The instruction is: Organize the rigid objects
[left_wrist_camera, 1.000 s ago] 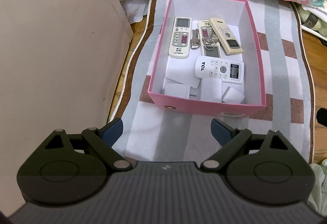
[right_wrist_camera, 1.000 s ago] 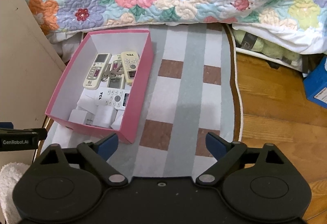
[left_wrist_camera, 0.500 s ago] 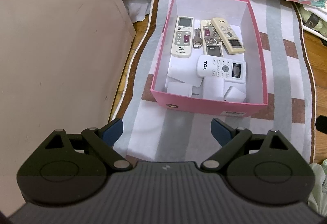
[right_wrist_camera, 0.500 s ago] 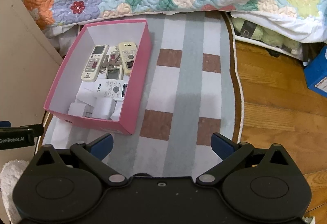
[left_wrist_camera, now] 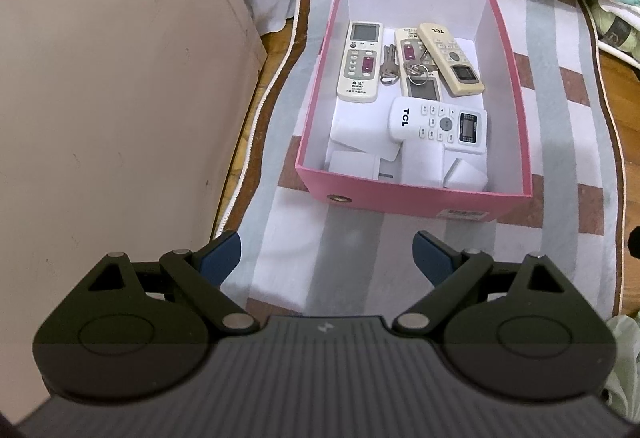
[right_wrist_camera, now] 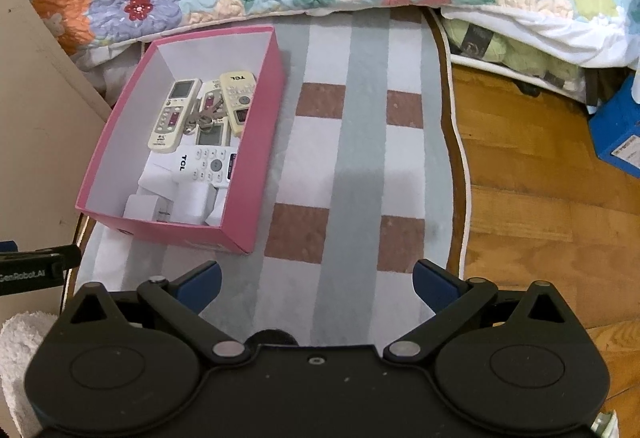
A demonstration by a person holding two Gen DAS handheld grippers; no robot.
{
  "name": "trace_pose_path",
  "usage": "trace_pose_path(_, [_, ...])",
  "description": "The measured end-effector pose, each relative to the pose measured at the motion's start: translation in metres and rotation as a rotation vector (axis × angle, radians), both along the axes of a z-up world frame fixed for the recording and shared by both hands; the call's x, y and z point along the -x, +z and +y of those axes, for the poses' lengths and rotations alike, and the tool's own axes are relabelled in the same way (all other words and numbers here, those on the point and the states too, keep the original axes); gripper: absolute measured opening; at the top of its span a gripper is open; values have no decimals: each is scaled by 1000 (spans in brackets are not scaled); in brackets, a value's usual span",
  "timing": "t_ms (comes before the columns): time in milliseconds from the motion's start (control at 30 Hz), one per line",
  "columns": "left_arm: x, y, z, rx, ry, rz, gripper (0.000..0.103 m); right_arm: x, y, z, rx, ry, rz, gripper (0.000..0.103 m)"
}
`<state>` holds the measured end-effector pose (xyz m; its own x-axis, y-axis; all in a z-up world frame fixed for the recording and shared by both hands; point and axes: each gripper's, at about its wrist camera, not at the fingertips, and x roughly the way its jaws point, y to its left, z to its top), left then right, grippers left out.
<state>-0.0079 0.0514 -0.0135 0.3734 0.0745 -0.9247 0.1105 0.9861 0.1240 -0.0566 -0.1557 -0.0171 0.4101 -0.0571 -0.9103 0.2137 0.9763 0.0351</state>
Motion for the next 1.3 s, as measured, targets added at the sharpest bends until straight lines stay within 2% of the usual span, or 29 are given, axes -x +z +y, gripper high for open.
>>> trace_pose_path(733, [4,-6,-6,-37,-12,14,93,0,-7,-11,-11,-7,35,103])
trace_pose_path(1133, [7,2,-1,-20,4,-3,93,3,-3,-5,3,21,36,103])
trace_pose_path(1300, [7,3,1,-47,17,-16,93,5,-1,1,10,49,34,103])
